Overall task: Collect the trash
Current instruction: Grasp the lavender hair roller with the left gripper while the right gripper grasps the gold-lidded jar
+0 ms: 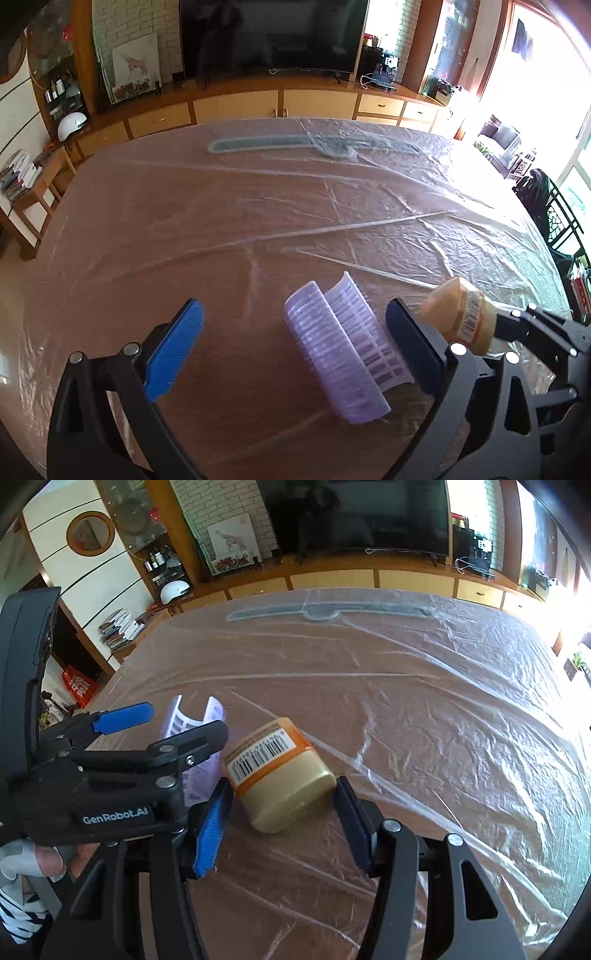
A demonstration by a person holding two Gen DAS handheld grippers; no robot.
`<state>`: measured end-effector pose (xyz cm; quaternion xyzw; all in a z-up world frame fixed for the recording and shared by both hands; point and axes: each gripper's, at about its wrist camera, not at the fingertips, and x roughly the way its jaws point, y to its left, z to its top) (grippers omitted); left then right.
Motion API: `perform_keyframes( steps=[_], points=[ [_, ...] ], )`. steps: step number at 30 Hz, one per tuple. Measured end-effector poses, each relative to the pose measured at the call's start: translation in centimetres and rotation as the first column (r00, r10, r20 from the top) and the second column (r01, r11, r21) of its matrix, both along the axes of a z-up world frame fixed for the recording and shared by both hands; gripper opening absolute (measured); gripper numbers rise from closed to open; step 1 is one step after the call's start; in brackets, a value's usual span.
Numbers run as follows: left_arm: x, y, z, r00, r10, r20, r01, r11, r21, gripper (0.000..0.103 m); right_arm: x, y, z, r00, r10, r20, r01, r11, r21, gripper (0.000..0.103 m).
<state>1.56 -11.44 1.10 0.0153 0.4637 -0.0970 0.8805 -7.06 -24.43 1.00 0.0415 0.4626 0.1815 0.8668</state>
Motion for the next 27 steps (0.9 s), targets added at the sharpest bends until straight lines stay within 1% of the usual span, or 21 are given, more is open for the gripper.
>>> perform_keyframes(
  steps=[4, 5, 6, 8, 10, 12, 13, 15, 17, 19, 20, 22, 23, 24, 25, 26, 27],
  points=[
    [0.2, 0.8, 0.2, 1.0, -0.005, -0.007, 0.005, 1.0, -0.013, 0.099, 0.2, 0.5, 0.1, 0.999, 0.045, -0.009, -0.045, 0.999, 0.008, 0.063],
    [0.2, 0.9, 0.2, 1.0, -0.009, -0.009, 0.009, 1.0, -0.019, 0.096, 0.2, 0.7, 0.1, 0.998, 0.059, -0.008, -0.059, 0.998, 0.003, 0.067],
    [0.3, 1.0, 0.1, 1.0, -0.015, -0.017, 0.015, 1.0, -0.026, 0.094, 0.4, 1.0, 0.2, 0.997, 0.074, -0.011, -0.074, 0.997, -0.008, 0.07],
    [0.4, 1.3, 0.0, 0.999, -0.019, -0.036, 0.017, 0.999, -0.041, 0.093, 0.6, 1.5, 0.3, 0.996, 0.093, -0.011, -0.094, 0.995, -0.041, 0.072],
    [0.3, 1.7, -0.1, 0.998, -0.018, -0.052, 0.014, 0.997, -0.075, 0.092, 0.9, 2.1, 0.5, 0.992, 0.127, -0.005, -0.127, 0.989, -0.072, 0.073],
    [0.3, 1.9, -0.3, 0.998, -0.017, -0.068, 0.01, 0.995, -0.101, 0.088, 1.0, 2.5, 0.4, 0.987, 0.158, 0.0, -0.157, 0.981, -0.116, 0.074],
    [0.3, 2.1, -0.5, 0.997, -0.019, -0.078, 0.01, 0.993, -0.116, 0.084, 1.1, 2.9, 0.4, 0.983, 0.181, 0.001, -0.179, 0.972, -0.154, 0.074],
    [0.2, 2.1, -0.7, 0.996, -0.022, -0.082, 0.011, 0.992, -0.124, 0.08, 1.2, 3.1, 0.5, 0.979, 0.204, 0.009, -0.198, 0.962, -0.186, 0.074],
    [-0.1, 2.1, -0.7, 0.997, -0.028, -0.078, 0.018, 0.992, -0.121, 0.072, 1.4, 3.2, 0.6, 0.974, 0.225, 0.017, -0.216, 0.952, -0.216, 0.074],
    [-0.2, 2.0, -0.7, 0.996, -0.038, -0.077, 0.028, 0.992, -0.123, 0.069, 1.8, 3.3, 0.7, 0.971, 0.237, 0.02, -0.226, 0.945, -0.236, 0.074],
    [-0.4, 2.0, -0.7, 0.996, -0.042, -0.076, 0.033, 0.992, -0.123, 0.067, 2.0, 3.3, 0.7, 0.97, 0.243, 0.016, -0.232, 0.943, -0.238, 0.074],
    [-0.4, 2.0, -0.7, 0.996, -0.045, -0.076, 0.036, 0.992, -0.121, 0.066, 2.3, 3.1, 0.7, 0.967, 0.253, 0.014, -0.243, 0.942, -0.229, 0.074],
    [-0.4, 1.9, -0.7, 0.996, -0.045, -0.076, 0.036, 0.992, -0.122, 0.066, 2.4, 2.9, 0.8, 0.967, 0.256, 0.013, -0.247, 0.944, -0.219, 0.071],
    [-0.4, 1.9, -0.7, 0.996, -0.046, -0.077, 0.037, 0.992, -0.122, 0.066, 2.6, 2.8, 0.8, 0.967, 0.256, 0.01, -0.249, 0.945, -0.212, 0.062],
    [-0.5, 1.8, -0.7, 0.996, -0.046, -0.077, 0.036, 0.992, -0.122, 0.063, 2.7, 2.8, 0.8, 0.966, 0.26, 0.003, -0.254, 0.946, -0.201, 0.058],
    [-0.5, 1.8, -0.7, 0.996, -0.044, -0.076, 0.035, 0.992, -0.118, 0.057, 2.7, 2.7, 0.7, 0.966, 0.258, 0.0, -0.253, 0.947, -0.2, 0.051],
    [-0.4, 1.8, -0.6, 0.996, -0.044, -0.076, 0.035, 0.992, -0.117, 0.055, 2.7, 2.7, 0.8, 0.966, 0.259, 0.002, -0.253, 0.946, -0.202, 0.046]
  ],
)
